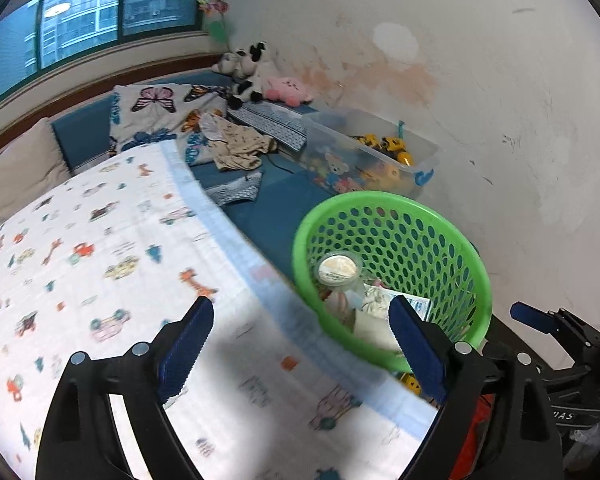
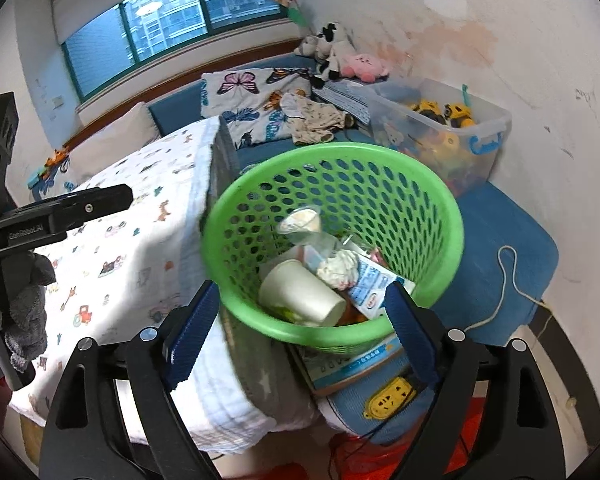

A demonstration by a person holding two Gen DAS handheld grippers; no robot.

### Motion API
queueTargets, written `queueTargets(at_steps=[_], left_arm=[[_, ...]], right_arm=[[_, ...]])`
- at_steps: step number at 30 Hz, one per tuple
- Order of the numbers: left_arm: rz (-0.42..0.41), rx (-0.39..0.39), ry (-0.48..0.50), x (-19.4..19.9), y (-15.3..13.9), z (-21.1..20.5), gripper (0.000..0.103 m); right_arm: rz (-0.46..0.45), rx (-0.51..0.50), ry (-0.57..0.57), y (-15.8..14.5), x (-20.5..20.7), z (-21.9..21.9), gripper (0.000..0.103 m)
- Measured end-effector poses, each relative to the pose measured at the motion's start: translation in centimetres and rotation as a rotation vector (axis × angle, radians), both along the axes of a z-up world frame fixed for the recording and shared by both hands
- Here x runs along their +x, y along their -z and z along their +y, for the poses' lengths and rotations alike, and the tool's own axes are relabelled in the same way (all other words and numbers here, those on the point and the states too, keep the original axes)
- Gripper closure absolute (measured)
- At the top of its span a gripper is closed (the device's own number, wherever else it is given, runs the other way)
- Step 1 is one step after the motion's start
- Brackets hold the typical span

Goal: Collect trash

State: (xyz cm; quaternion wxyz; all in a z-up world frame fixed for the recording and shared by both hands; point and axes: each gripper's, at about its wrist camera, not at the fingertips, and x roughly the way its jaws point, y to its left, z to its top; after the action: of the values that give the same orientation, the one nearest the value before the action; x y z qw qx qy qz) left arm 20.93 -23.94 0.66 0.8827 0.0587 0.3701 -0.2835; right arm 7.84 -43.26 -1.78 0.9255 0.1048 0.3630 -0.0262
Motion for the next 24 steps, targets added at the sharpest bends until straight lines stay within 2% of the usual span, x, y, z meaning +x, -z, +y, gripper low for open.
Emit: queueTargets(at_steps=[11,24], left_arm=[[-0.045,0.003,-0.125,-2.8,-0.8,7.1,0.010],[-0.083,0.001,-0.262,-6.7,-1.7,14.6,0.008]], right_arm=[[-0.022,0.005,-0.065,-1.4,-0.1,4.8,0.011],[-0.038,-0.001,-0.128,-2.8,-0.5,9.2,0.005]])
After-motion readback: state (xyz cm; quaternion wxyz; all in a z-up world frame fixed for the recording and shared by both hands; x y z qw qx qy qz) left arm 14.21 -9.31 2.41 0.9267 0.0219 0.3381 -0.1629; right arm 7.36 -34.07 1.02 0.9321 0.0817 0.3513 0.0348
